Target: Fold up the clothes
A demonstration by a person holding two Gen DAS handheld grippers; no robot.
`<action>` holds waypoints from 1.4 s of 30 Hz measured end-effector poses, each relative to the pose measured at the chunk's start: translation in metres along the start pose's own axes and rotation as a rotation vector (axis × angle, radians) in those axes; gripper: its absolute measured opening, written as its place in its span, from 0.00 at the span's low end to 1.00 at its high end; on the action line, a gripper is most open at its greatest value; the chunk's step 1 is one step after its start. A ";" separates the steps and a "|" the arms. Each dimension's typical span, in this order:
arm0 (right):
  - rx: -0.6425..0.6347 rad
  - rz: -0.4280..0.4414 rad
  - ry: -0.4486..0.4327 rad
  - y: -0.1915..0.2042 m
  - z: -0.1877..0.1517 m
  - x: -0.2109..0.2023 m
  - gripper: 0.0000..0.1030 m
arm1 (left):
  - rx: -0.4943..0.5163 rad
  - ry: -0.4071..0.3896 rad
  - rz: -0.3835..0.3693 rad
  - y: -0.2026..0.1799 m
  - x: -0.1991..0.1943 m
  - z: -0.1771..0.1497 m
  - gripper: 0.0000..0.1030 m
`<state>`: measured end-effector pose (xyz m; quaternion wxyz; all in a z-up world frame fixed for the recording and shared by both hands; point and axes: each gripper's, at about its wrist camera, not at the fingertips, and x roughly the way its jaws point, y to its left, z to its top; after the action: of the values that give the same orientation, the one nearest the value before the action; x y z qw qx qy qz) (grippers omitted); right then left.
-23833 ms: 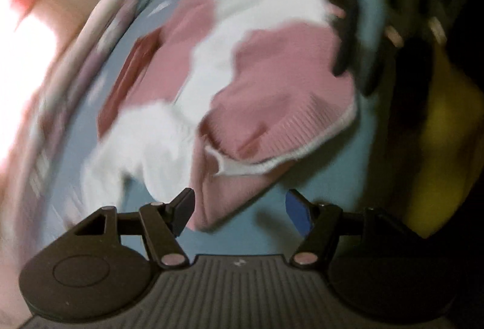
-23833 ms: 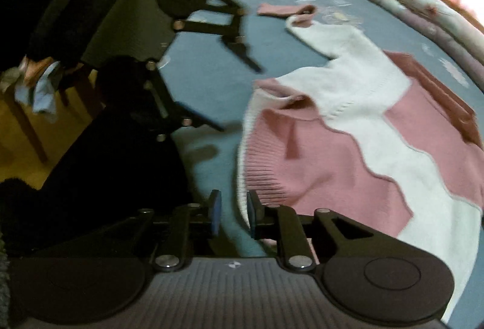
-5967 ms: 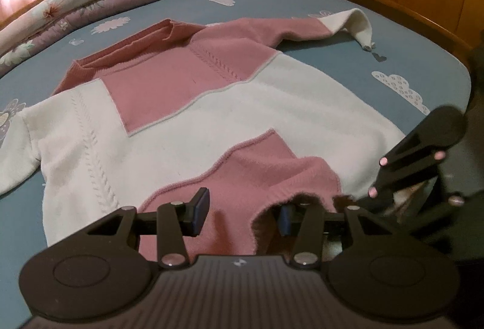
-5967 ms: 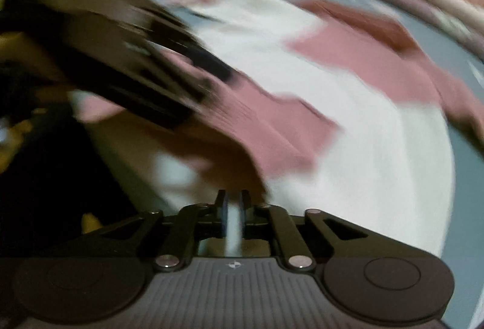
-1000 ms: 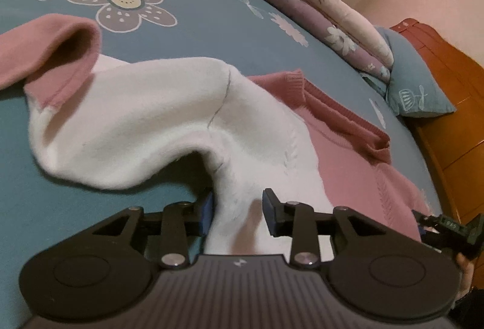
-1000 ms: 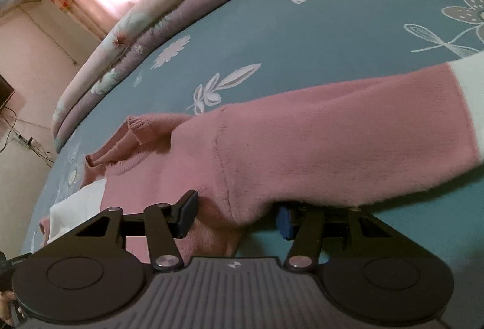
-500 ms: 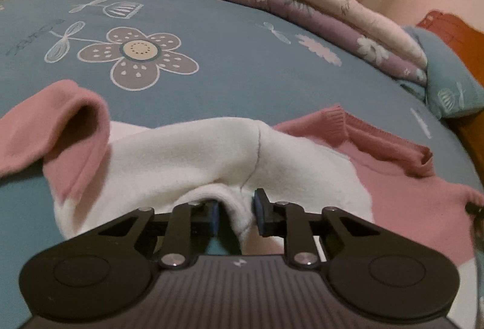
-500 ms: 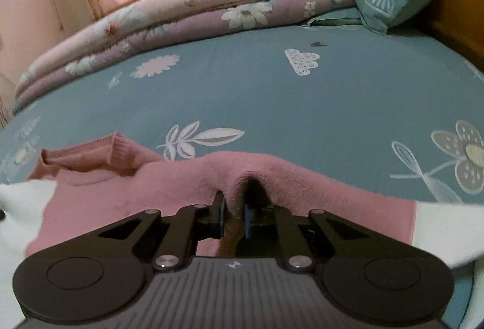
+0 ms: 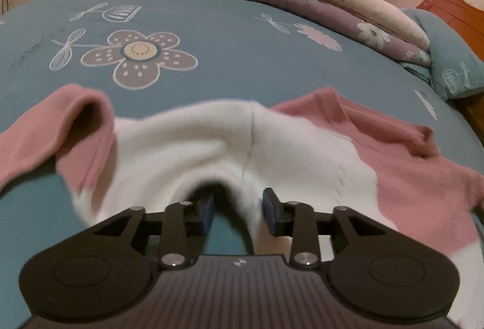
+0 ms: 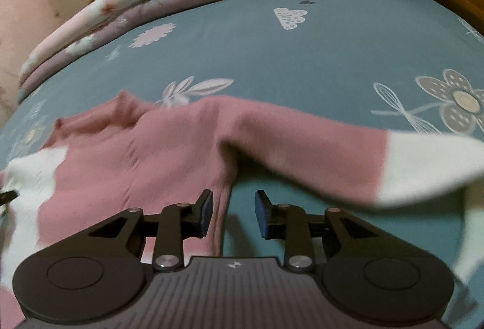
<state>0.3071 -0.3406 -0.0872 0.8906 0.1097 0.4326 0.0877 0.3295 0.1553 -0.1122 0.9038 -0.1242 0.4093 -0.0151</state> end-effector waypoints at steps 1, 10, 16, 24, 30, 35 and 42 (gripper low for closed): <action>-0.009 0.003 0.001 0.002 -0.009 -0.015 0.40 | 0.006 0.008 -0.001 -0.001 -0.008 -0.006 0.35; -0.169 0.064 -0.003 0.044 -0.082 -0.114 0.21 | 0.246 0.058 -0.037 -0.055 -0.101 -0.067 0.40; -0.504 0.055 0.029 0.114 -0.153 -0.134 0.21 | 0.732 -0.043 -0.175 -0.153 -0.161 -0.147 0.53; -0.447 -0.001 0.036 0.128 -0.191 -0.143 0.23 | 0.975 -0.049 -0.222 -0.232 -0.163 -0.224 0.54; 0.098 0.071 -0.015 0.050 -0.192 -0.185 0.23 | 0.870 0.004 -0.211 -0.240 -0.164 -0.237 0.57; 0.282 0.116 0.034 0.030 -0.204 -0.175 0.23 | 0.827 0.021 -0.221 -0.248 -0.167 -0.248 0.60; 0.445 0.149 0.082 0.018 -0.221 -0.162 0.25 | 0.757 0.008 -0.201 -0.248 -0.167 -0.258 0.60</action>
<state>0.0327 -0.3374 -0.0941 0.8171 0.3315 0.4677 0.0602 0.0450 -0.1178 -0.0939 0.8781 0.1788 0.3639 -0.2539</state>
